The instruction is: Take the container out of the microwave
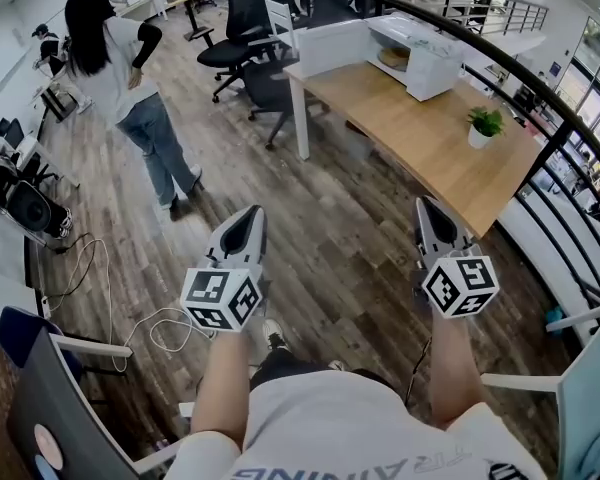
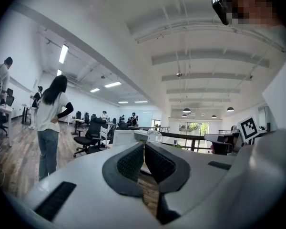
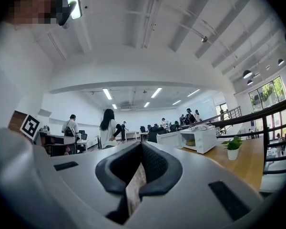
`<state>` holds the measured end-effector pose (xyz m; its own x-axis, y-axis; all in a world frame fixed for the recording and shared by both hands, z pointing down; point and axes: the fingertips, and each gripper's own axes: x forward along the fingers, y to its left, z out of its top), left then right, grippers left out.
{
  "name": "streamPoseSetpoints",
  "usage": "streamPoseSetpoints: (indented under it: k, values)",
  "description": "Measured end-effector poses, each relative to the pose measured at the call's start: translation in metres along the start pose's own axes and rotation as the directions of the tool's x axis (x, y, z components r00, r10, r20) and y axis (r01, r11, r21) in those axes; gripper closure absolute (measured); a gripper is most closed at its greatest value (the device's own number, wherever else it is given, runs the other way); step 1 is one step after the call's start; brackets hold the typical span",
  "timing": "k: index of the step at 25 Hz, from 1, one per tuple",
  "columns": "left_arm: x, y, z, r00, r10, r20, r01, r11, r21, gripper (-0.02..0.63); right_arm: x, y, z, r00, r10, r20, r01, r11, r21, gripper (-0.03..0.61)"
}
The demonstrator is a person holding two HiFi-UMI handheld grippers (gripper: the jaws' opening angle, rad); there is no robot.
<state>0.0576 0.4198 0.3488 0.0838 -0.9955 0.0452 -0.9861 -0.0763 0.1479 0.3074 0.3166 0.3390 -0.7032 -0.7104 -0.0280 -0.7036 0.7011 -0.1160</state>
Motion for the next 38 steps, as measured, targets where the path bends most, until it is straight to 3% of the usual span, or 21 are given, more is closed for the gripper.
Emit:
streamPoseSetpoints:
  k: [12, 21, 30, 38]
  values:
    - [0.057, 0.036, -0.003, 0.999, -0.036, -0.02, 0.036, 0.999, -0.003, 0.578, 0.059, -0.011, -0.013, 0.999, -0.004, -0.033, 0.003, 1.0, -0.005, 0.561]
    - [0.139, 0.133, 0.009, 0.997, -0.074, -0.039, 0.074, 0.997, -0.001, 0.578, 0.174, -0.01, -0.024, 0.996, -0.063, -0.07, 0.062, 0.998, -0.019, 0.561]
    - [0.203, 0.239, 0.015, 0.989, -0.134, -0.056, 0.133, 0.991, -0.02, 0.578, 0.283, 0.018, -0.042, 0.988, -0.119, -0.102, 0.116, 0.993, -0.032, 0.561]
    - [0.244, 0.288, 0.014, 0.984, -0.165, -0.071, 0.163, 0.986, -0.036, 0.578, 0.344, 0.019, -0.047, 0.983, -0.142, -0.119, 0.138, 0.989, -0.047, 0.561]
